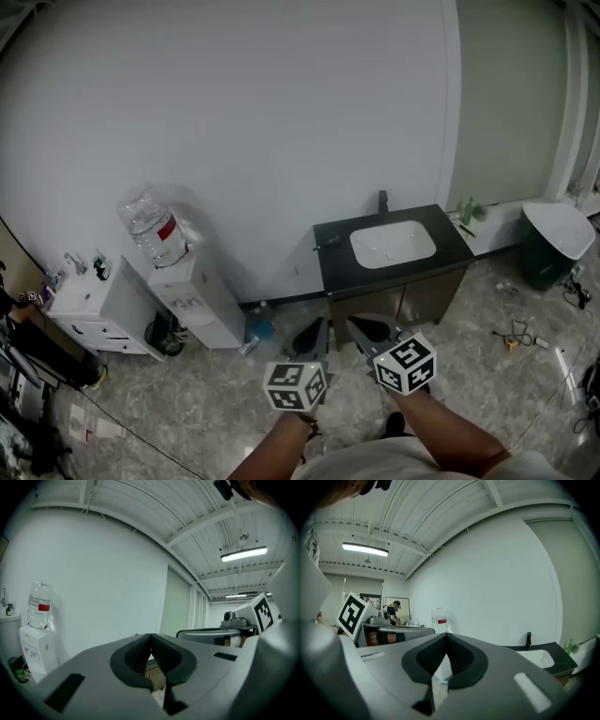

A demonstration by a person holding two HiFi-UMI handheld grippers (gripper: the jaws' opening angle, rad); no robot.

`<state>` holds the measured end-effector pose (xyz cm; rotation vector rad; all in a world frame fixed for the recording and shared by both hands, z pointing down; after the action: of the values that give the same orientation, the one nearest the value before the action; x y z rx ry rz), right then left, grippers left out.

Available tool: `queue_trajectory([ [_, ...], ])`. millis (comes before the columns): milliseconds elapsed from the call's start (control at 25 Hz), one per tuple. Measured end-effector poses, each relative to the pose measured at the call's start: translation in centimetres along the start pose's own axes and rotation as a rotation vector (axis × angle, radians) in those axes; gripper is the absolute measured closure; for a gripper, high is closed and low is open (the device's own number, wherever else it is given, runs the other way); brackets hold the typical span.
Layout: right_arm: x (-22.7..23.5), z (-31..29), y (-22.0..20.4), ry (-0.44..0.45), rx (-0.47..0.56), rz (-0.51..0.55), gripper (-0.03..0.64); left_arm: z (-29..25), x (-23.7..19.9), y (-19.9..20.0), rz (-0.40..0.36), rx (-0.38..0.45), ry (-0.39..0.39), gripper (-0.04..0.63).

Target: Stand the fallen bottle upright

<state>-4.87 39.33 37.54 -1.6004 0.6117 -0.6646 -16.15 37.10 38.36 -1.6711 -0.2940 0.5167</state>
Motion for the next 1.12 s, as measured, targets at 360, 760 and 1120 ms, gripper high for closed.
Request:
queue_trajectory([
  [360,4.7,-2.8,-1.6,0.014,-0.005,-0.030,0.614,-4.6,-1.7,-1.7,-0.002,-0.035,0.000,0.588],
  [760,20.3,-12.1,-3.5,0.097,-0.030,-0.044,0.614,-20.8,-6.3,-3.2,0.008,-0.066,0.061,0.588],
  [1120,39.2,-23.8,-2.8,0.272,-0.190,0.036,0.614,-39.1,-11.6,-2.6,0.057,-0.123,0.174,0.588],
])
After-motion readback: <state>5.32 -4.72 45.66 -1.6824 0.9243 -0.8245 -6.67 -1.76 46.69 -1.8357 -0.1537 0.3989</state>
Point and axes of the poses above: the fingertips, and each gripper's own axes: z backward along the fingers, x to its right, y out of its top, the point moved 5 cm from there along z, backward along the fingers, and after that the axes turned 9 degrees about y, right-handed, at the moved point
